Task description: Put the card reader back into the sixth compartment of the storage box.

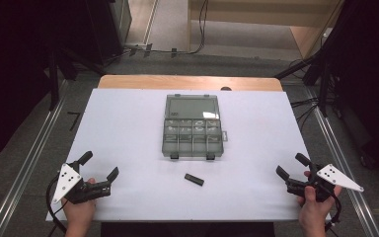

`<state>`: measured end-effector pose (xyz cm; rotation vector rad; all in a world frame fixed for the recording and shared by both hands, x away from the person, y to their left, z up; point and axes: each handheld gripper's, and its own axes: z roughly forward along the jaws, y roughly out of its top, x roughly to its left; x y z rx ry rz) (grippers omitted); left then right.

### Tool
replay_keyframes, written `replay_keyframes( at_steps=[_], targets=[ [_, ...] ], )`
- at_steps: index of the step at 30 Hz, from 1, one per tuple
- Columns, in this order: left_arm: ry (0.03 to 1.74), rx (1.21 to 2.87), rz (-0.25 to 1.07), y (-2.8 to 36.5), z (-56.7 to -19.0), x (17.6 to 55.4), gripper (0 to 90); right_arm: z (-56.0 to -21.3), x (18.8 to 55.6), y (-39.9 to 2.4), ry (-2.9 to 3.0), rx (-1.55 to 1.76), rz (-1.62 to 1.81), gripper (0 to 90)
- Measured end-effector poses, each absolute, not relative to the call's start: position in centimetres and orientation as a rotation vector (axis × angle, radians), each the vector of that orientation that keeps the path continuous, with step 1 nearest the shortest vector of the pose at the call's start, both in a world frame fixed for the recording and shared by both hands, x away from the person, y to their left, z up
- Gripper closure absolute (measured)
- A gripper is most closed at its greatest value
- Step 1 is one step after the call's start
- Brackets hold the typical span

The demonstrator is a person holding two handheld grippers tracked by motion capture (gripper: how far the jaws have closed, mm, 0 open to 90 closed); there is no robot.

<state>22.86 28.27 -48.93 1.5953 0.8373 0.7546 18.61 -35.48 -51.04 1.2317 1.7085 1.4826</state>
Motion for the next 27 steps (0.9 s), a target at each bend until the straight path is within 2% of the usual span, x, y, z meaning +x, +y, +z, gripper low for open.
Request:
replay_keyframes(
  at_steps=[24,26,27],
  targets=[
    [0.835,1.605,0.758,28.2,-49.0,22.8,0.0,-47.6,20.8,-28.6,1.988,1.033,1.402,6.5],
    [0.836,1.605,0.760,28.1,-49.0,22.8,0.0,-47.5,21.0,-28.0,2.011,0.998,1.427,0.2],
    [0.836,1.605,0.760,28.1,-49.0,22.8,0.0,-47.5,21.1,-27.8,2.027,0.983,1.428,0.0]
  ],
)
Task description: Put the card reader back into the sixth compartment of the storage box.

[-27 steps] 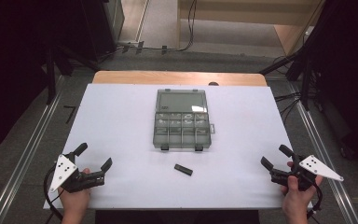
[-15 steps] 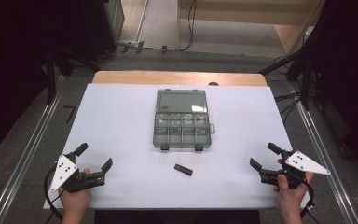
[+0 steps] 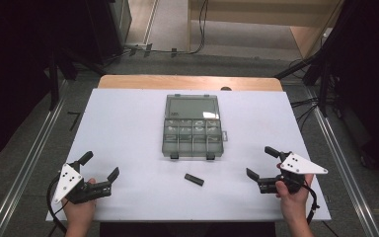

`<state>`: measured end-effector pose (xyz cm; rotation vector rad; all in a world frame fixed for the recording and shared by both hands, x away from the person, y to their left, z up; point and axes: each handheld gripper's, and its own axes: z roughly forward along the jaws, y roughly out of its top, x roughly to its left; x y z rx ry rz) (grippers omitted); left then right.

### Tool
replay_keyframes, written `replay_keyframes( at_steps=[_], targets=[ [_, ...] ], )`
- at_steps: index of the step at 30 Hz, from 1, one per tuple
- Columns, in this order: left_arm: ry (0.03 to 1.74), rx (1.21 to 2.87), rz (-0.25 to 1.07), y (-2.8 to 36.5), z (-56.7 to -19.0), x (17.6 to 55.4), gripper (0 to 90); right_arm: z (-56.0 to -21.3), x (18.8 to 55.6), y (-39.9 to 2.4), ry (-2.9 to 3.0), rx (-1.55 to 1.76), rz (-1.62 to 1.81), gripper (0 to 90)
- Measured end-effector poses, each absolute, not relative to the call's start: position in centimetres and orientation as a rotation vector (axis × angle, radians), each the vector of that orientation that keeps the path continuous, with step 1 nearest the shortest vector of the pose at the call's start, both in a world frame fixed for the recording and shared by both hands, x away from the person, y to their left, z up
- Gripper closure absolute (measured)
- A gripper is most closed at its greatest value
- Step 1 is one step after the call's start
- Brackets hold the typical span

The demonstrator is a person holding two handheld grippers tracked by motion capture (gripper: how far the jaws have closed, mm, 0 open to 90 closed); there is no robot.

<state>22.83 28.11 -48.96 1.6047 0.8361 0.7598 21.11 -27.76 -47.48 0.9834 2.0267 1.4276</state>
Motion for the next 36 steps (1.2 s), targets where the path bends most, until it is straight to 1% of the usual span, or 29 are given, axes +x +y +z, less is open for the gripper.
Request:
replay_keyframes(
  at_steps=[11,36],
  targets=[
    [0.836,1.610,0.768,28.1,-49.0,22.8,0.0,-46.7,22.0,-26.0,2.075,0.946,1.471,0.0],
    [0.823,1.614,0.764,28.0,-49.0,22.8,0.0,-46.0,23.8,-22.4,2.198,0.920,1.426,0.0]
  ],
)
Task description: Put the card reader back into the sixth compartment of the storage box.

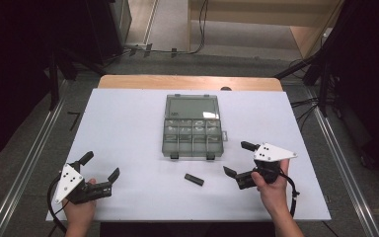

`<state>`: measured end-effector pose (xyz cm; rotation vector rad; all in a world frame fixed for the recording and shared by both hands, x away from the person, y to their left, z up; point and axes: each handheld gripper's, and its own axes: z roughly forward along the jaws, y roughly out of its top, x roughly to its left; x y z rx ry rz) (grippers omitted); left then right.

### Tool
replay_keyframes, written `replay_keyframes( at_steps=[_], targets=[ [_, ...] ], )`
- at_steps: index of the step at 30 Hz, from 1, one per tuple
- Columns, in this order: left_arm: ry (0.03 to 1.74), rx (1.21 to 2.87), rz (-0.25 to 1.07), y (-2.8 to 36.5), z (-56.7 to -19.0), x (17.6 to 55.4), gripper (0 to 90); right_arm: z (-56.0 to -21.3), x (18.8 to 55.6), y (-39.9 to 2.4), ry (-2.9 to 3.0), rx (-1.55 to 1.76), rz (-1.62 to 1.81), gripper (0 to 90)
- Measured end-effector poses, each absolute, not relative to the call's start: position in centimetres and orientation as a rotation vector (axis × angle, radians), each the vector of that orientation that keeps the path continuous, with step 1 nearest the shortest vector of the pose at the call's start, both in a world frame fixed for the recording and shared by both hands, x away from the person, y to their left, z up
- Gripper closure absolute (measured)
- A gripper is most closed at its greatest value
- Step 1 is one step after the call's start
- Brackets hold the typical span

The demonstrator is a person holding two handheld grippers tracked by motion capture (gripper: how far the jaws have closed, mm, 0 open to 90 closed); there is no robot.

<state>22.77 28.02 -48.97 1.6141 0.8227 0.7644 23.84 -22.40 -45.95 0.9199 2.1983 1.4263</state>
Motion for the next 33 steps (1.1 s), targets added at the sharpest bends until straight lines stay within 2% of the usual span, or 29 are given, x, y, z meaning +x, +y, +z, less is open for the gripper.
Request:
replay_keyframes(
  at_steps=[33],
  targets=[
    [0.813,1.617,0.764,28.0,-49.0,22.7,0.0,-46.3,25.4,-17.6,2.396,0.845,1.361,0.0]
  ],
)
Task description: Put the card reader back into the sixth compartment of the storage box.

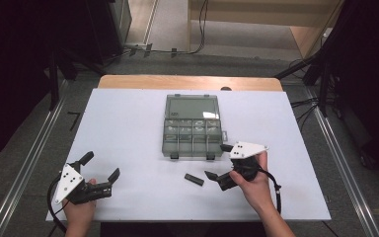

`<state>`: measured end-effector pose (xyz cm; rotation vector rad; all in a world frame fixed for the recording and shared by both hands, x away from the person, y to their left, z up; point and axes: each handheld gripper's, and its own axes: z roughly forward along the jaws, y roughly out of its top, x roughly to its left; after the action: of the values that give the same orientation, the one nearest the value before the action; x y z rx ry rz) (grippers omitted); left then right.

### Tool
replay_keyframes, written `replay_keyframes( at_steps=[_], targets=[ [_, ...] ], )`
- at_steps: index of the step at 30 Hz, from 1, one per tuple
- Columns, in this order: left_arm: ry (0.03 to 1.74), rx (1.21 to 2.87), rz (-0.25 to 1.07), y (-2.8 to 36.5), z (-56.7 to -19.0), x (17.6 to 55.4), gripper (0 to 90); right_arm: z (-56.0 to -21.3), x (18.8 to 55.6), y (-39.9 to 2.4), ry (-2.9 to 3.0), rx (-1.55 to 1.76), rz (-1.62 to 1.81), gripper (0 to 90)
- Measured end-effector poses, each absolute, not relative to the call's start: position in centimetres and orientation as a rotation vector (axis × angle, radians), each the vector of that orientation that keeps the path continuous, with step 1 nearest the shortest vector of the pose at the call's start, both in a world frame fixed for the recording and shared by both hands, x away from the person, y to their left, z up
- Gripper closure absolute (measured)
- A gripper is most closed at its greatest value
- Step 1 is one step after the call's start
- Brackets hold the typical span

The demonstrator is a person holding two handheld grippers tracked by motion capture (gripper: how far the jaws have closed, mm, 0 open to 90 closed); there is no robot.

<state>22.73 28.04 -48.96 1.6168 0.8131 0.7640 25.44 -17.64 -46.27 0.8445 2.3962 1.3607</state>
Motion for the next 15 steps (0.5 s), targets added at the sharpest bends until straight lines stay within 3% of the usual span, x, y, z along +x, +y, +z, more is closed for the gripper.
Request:
replay_keyframes(
  at_steps=[15],
  targets=[
    [0.816,1.618,0.766,28.0,-49.0,22.7,0.0,-46.6,25.9,-16.1,2.470,0.816,1.305,0.0]
  ],
)
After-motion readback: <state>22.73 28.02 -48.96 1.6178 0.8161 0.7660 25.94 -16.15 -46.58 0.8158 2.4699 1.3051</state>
